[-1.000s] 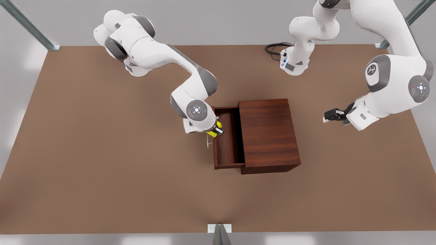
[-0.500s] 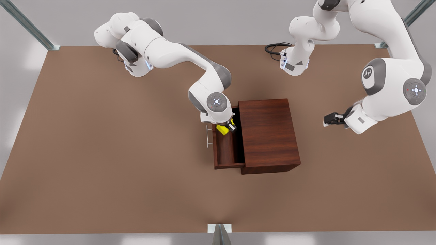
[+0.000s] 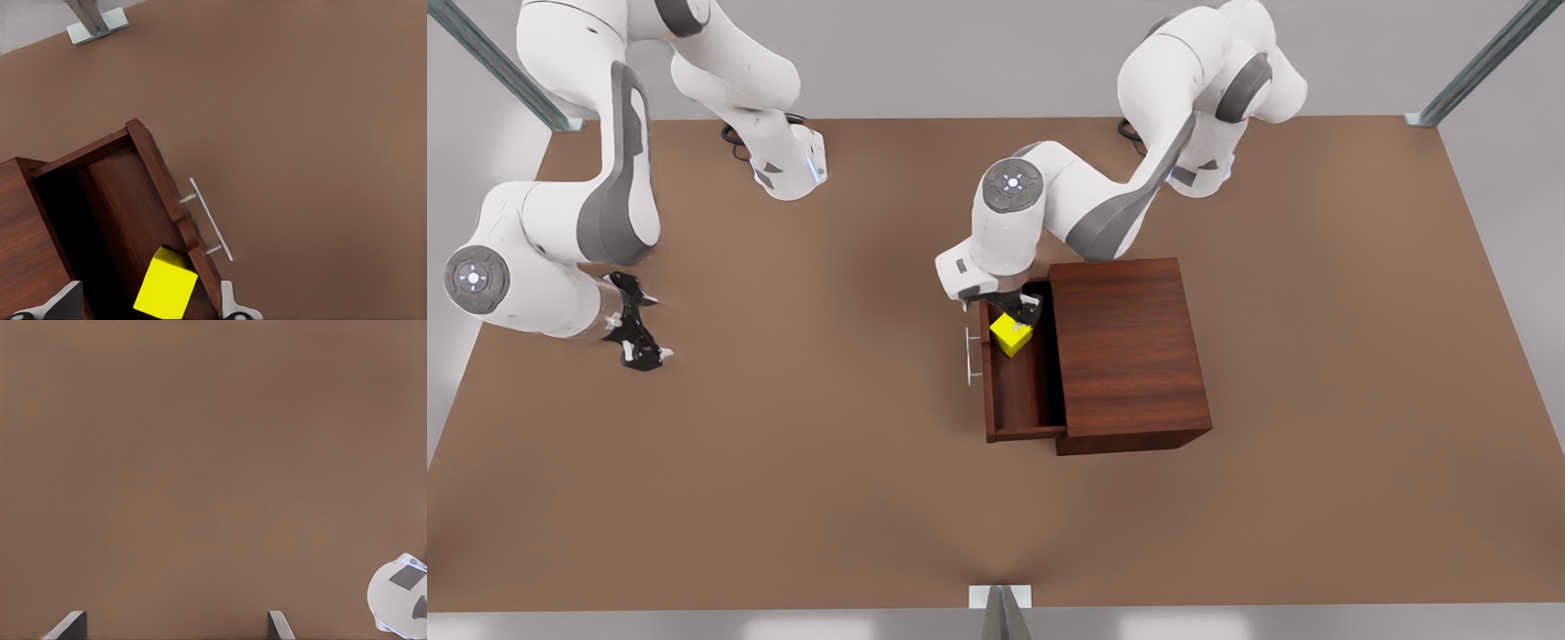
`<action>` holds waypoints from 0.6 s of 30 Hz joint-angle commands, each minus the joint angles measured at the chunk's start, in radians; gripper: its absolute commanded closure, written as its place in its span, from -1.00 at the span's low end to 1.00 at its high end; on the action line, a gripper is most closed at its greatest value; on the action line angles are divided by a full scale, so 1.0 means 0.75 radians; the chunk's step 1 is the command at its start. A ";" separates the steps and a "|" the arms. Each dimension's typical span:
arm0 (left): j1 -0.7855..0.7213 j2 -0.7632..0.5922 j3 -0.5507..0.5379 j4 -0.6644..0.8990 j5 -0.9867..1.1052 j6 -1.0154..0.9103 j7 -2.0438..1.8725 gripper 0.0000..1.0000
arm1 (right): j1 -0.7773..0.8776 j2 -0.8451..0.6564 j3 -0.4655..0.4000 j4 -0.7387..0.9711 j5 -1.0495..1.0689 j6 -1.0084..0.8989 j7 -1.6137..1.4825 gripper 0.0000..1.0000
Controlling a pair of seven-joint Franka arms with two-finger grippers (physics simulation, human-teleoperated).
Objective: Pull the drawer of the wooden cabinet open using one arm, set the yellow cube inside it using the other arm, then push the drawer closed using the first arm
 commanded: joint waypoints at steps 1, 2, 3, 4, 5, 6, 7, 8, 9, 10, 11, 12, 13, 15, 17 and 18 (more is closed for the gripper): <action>-0.068 0.115 0.005 0.058 0.141 0.481 -1.280 -1.00 | 0.012 -0.011 0.007 0.001 -0.026 -0.024 -1.391 -1.00; -0.101 0.166 0.007 0.103 0.178 0.493 -1.292 -1.00 | 0.012 0.011 0.007 0.029 -0.026 -0.026 -1.388 -1.00; -0.123 0.195 0.007 0.103 0.210 0.523 -1.321 -1.00 | 0.012 0.011 0.009 0.033 -0.026 -0.026 -1.388 -1.00; -0.135 0.232 0.007 0.103 0.255 0.573 -1.378 -1.00 | 0.012 0.011 0.009 0.033 -0.028 -0.026 -1.399 -1.00; -0.148 0.267 0.009 0.103 0.272 0.613 -1.423 -1.00 | 0.047 0.058 -0.008 0.056 -0.024 -0.026 -1.435 -1.00; -0.148 0.277 0.007 0.101 0.272 0.618 -1.430 -1.00 | 0.102 0.064 -0.036 0.074 -0.022 -0.026 -1.438 -1.00; -0.148 0.303 0.011 0.101 0.274 0.636 -1.427 -1.00 | 0.157 0.087 -0.096 0.074 -0.018 -0.024 -1.438 -1.00; -0.146 0.328 0.021 0.101 0.274 0.648 -1.427 -1.00 | 0.200 0.091 -0.149 0.074 0.013 -0.024 -1.440 -1.00; -0.144 0.338 0.023 0.101 0.274 0.650 -1.425 -1.00 | 0.231 0.091 -0.177 0.074 0.023 -0.024 -1.438 -1.00; -0.144 0.352 0.025 0.099 0.274 0.648 -1.425 -1.00 | 0.218 0.089 -0.182 0.076 0.021 -0.026 -1.438 -1.00; -0.146 0.355 0.021 0.093 0.274 0.620 -1.425 -1.00 | 0.221 0.089 -0.177 0.076 0.023 -0.026 -1.435 -1.00; -0.146 0.361 0.027 0.083 0.276 0.591 -1.423 -1.00 | 0.221 0.089 -0.177 0.076 0.021 -0.026 -1.435 -1.00; -0.156 0.381 0.027 0.078 0.313 0.589 -1.423 -1.00 | 0.221 0.091 -0.177 0.076 0.021 -0.026 -1.438 -1.00; -0.160 0.385 0.025 0.076 0.315 0.520 -1.417 -1.00 | 0.221 0.091 -0.175 0.076 0.025 -0.026 -1.431 -1.00; -0.162 0.385 0.025 0.070 0.317 0.509 -1.407 -1.00 | 0.223 0.093 -0.175 0.076 0.023 -0.026 -1.429 -1.00; -0.162 0.385 0.021 0.064 0.350 0.489 -1.403 -1.00 | 0.223 0.095 -0.175 0.076 0.021 -0.026 -1.425 -1.00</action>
